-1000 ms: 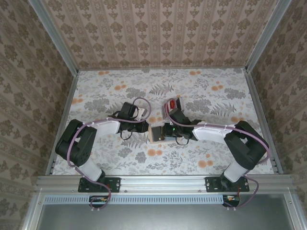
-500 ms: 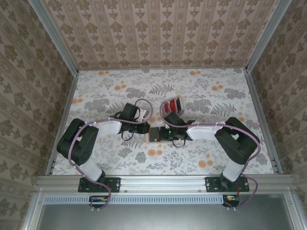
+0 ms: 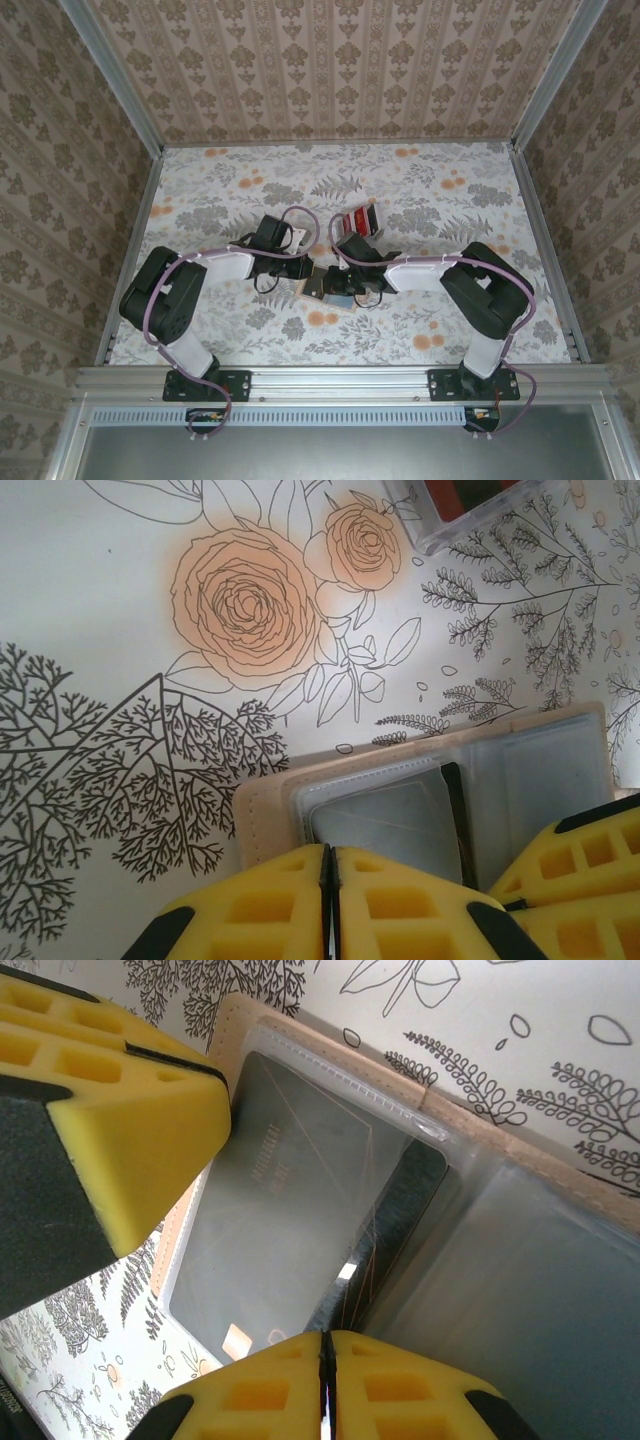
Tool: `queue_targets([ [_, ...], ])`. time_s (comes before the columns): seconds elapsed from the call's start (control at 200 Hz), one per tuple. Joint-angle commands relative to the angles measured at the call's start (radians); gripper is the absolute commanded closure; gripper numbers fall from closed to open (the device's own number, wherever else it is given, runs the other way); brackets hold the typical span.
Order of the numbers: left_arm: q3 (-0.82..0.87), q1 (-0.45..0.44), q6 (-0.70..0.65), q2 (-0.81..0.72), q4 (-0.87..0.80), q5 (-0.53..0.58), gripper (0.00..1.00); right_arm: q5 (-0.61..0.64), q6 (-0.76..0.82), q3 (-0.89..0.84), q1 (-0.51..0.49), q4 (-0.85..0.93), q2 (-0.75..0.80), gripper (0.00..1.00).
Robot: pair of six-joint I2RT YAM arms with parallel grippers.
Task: Put the credit cards into the card holder
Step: Insert the credit card into the card slot.
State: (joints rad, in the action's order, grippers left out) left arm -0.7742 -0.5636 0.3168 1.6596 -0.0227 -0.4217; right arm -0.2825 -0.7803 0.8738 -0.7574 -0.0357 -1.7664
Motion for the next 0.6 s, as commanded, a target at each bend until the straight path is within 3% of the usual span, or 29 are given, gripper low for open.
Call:
queue_targets([
  [0.0, -0.012, -0.004, -0.022, -0.016, -0.047, 0.028, 0.88, 0.029, 0.040, -0.004, -0.003, 0.084, 0.087, 0.86],
  [0.215, -0.017, 0.033, 0.008, -0.056, -0.043, 0.059, 0.86, 0.013, 0.107, -0.054, -0.027, 0.198, 0.205, 0.85],
  [0.4, -0.102, 0.033, 0.052, -0.056, -0.032, 0.113, 0.83, -0.006, 0.115, -0.103, -0.108, 0.207, 0.246, 0.84],
  [0.595, -0.304, 0.030, 0.064, 0.112, -0.057, 0.072, 0.82, 0.039, 0.072, -0.153, -0.165, 0.158, 0.189, 0.85],
])
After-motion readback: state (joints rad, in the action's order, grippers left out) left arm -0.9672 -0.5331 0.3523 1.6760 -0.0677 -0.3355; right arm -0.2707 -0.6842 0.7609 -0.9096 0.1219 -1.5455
